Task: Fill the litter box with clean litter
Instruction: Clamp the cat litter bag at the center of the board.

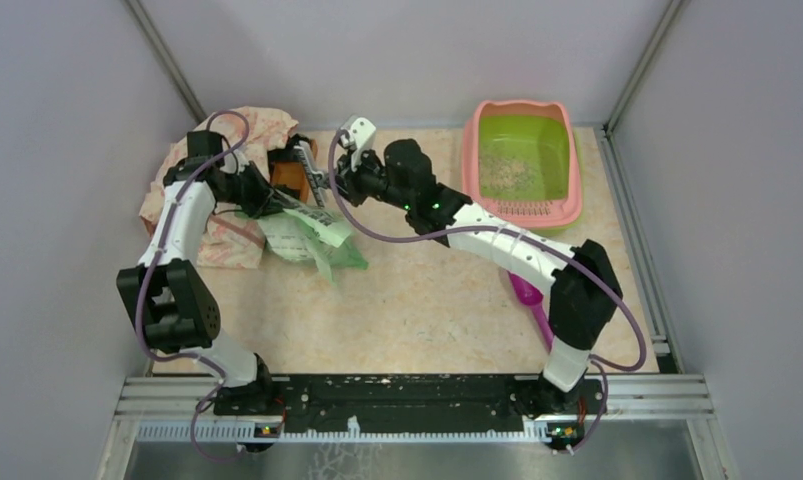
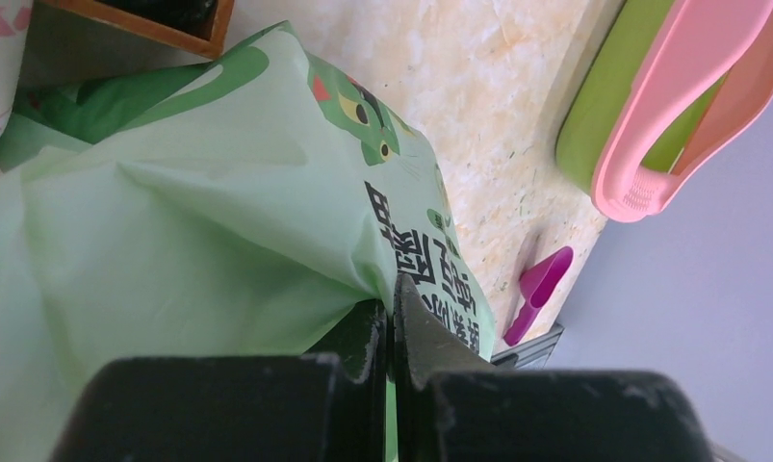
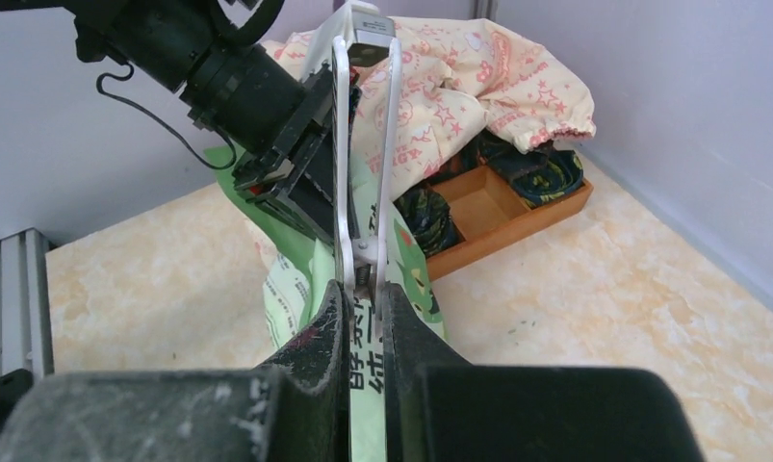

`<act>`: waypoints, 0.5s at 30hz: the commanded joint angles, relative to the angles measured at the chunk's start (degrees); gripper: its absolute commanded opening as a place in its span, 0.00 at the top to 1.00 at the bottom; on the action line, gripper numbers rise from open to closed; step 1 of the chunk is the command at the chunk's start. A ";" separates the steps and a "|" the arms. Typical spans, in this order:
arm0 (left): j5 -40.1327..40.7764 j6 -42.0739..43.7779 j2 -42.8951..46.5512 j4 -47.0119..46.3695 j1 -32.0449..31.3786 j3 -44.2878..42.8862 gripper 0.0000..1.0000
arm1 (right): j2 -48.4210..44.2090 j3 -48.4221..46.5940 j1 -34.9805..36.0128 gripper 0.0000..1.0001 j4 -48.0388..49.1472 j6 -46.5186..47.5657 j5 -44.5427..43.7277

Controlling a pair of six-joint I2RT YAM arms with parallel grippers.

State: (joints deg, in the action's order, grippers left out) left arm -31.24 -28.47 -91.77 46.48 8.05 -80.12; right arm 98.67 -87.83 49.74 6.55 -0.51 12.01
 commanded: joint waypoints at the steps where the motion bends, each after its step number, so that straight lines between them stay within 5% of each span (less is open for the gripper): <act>1: -6.27 5.47 -1.02 -3.57 0.64 -3.72 1.00 | 1.48 1.70 2.02 1.00 16.31 0.95 -1.95; 6: -11.26 7.33 -4.17 -4.59 0.64 -3.96 1.00 | 6.08 0.99 2.73 1.00 24.23 -1.85 -0.43; 15: -15.40 7.92 -5.70 -5.97 1.20 -4.51 1.00 | 11.19 -4.25 5.45 1.00 21.74 0.15 -1.38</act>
State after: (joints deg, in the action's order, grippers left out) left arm -40.60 -22.26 -97.06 43.53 8.88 -81.67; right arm 110.00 -88.20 53.08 24.10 -1.61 11.57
